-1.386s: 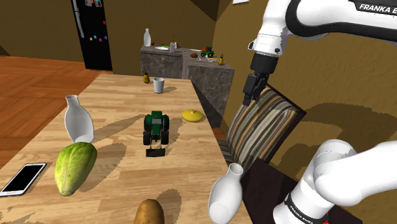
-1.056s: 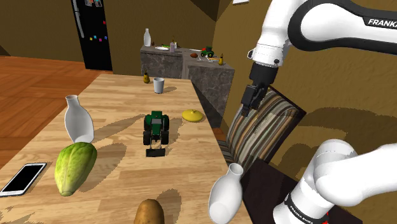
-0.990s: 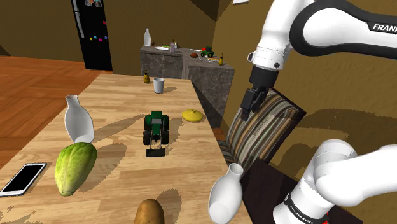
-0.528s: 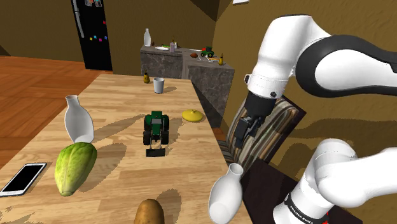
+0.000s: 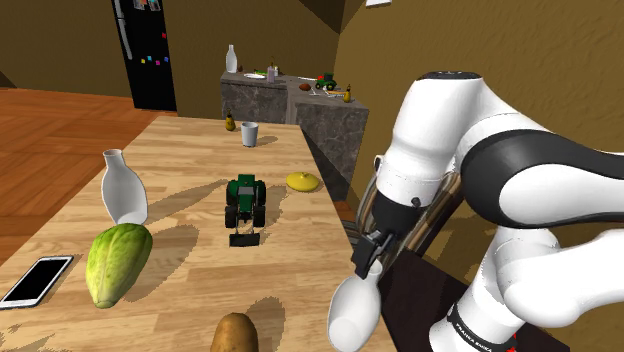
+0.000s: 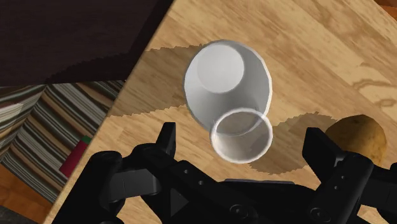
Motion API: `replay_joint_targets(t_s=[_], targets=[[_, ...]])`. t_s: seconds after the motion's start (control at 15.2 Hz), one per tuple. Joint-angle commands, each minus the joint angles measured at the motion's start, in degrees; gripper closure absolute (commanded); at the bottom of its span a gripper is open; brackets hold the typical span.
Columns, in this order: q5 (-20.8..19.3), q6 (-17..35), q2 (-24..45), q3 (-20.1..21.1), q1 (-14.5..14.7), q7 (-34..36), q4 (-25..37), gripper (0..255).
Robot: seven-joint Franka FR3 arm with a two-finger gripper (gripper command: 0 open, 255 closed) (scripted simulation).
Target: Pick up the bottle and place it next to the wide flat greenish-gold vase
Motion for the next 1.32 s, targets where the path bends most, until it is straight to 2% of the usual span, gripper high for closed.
replay_joint_targets(t_s=[0.0,0.26,0.79,0.86,1.25], targets=[[0.7,1.6,0.4,0.9,0.2,0.3,-1.1,0],[2.1,5.4,1.3,2.4,0.6,0.1,-4.1,0],[2.1,5.4,1.3,2.4,0.6,0.1,-4.1,0],[2.1,5.4,1.3,2.4,0.6,0.1,-4.1,255],[2.1,5.4,1.3,2.4,0.6,0.1,-4.1,255]])
